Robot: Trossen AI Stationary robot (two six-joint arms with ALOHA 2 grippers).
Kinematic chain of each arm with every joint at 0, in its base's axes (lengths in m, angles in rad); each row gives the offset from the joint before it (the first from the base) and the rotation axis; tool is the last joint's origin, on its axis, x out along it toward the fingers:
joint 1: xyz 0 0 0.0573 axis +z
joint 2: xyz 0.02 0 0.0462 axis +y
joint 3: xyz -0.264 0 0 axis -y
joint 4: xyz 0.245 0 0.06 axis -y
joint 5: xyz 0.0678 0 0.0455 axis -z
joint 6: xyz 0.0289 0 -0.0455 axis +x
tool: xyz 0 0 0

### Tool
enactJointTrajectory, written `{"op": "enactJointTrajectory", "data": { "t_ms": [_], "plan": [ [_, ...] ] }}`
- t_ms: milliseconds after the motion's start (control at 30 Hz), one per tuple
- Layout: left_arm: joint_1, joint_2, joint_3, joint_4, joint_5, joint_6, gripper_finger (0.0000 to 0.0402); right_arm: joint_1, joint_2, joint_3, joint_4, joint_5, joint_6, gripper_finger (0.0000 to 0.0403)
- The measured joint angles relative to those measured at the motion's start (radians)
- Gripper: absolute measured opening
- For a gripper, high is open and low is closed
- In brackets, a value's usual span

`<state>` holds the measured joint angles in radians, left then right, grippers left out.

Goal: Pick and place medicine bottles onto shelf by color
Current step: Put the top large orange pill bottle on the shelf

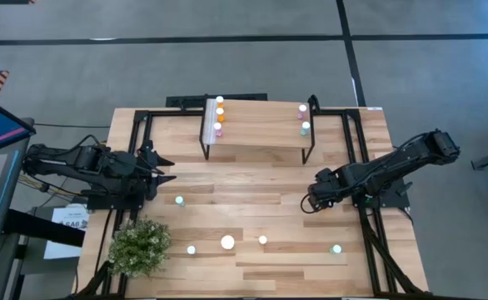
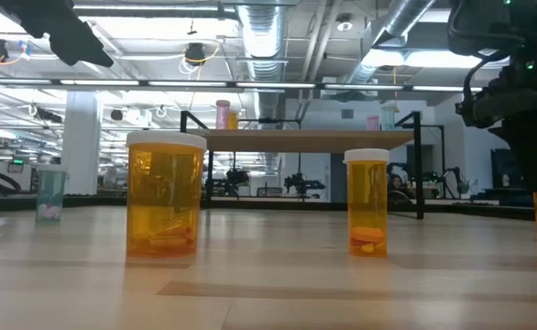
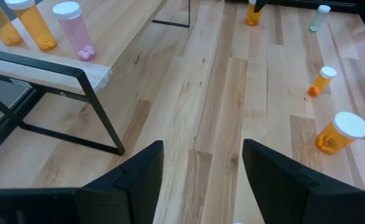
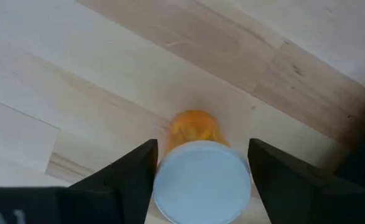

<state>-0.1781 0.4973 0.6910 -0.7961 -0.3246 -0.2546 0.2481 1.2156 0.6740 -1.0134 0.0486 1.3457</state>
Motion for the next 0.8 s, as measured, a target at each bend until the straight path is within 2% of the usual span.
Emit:
{"op": "enactJointTrajectory", "data": {
  "t_ms": [433, 800],
  "plan": [
    [0.0, 0.0, 0.0, 0.0, 0.0, 0.0, 0.0206, 0.0, -0.001, 0.0, 0.006, -0.001, 0.016, 0.0218],
    [0.0, 0.0, 0.0, 0.0, 0.0, 0.0, 0.0206, -0.002, 0.001, 0.019, -0.004, -0.016, 0.016, 0.0221]
  ]
}}
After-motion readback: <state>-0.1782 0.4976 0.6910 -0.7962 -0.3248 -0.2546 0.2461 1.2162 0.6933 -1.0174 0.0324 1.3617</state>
